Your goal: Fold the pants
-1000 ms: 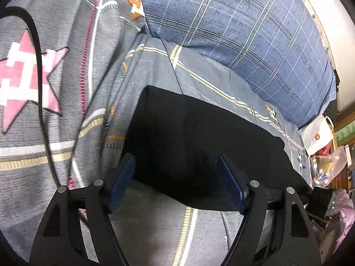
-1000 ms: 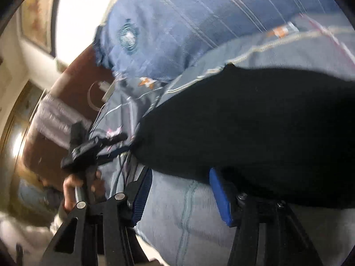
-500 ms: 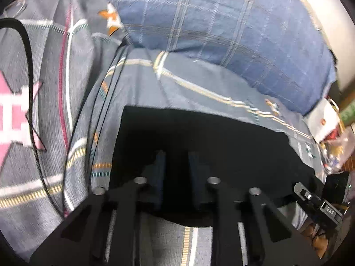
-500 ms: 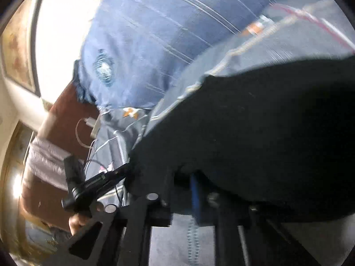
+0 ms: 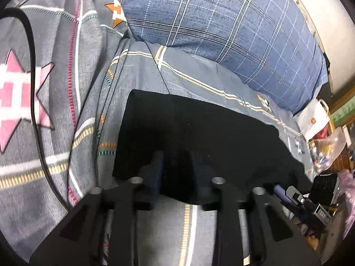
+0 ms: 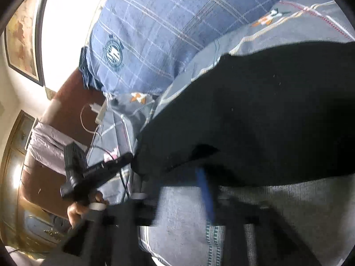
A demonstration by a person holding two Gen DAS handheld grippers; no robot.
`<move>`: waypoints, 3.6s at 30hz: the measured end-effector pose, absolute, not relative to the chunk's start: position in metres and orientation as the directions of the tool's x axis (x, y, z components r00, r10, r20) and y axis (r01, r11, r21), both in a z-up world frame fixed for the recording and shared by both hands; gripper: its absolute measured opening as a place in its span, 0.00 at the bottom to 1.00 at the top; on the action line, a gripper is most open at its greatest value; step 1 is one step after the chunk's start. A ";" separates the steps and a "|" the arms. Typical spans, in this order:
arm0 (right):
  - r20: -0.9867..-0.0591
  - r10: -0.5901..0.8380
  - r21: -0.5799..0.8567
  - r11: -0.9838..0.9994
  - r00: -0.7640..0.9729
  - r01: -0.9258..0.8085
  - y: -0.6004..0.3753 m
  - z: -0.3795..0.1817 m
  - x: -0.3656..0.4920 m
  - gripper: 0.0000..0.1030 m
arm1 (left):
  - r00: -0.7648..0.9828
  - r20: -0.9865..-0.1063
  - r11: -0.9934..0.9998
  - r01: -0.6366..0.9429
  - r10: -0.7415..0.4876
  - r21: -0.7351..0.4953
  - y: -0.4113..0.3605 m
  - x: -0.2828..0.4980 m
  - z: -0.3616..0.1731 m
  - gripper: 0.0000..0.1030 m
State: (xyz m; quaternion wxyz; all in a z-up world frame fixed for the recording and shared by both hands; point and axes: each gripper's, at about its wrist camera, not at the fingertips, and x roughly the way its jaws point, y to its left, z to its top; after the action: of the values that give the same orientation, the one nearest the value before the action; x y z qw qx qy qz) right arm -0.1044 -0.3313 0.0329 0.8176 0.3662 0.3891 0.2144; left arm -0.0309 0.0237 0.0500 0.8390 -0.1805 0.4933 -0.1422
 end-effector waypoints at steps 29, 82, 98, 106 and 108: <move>-0.553 0.700 0.744 0.659 0.451 -0.110 -0.290 0.019 -0.084 0.36 | 0.490 -0.777 0.916 0.145 -0.395 -0.374 0.008 -0.021 0.065 0.13; -0.714 -0.211 0.031 0.943 0.668 0.332 -0.534 0.060 -0.108 0.12 | 0.401 -0.820 0.901 0.323 -0.407 -0.289 -0.109 -0.022 0.036 0.51; -0.646 0.277 0.266 0.955 0.711 -0.131 -0.369 0.096 -0.062 0.47 | 0.517 -0.801 0.948 0.250 -0.301 -0.195 -0.074 -0.031 0.058 0.51; -0.739 0.252 0.226 0.966 0.625 -0.123 -0.334 0.055 0.008 0.47 | 0.534 -0.810 0.970 0.108 -0.241 -0.217 -0.013 -0.029 0.049 0.51; -0.734 0.319 0.292 0.945 0.599 -0.146 -0.335 0.042 0.020 0.43 | 0.524 -0.821 0.973 0.085 -0.227 -0.215 -0.005 -0.026 0.042 0.51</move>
State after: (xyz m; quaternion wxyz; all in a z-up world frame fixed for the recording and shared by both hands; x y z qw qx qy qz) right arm 0.0195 -0.3351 0.0420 0.8884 0.1010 0.4282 0.1311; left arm -0.0261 -0.0055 0.0423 0.8698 -0.0740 0.4794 -0.0899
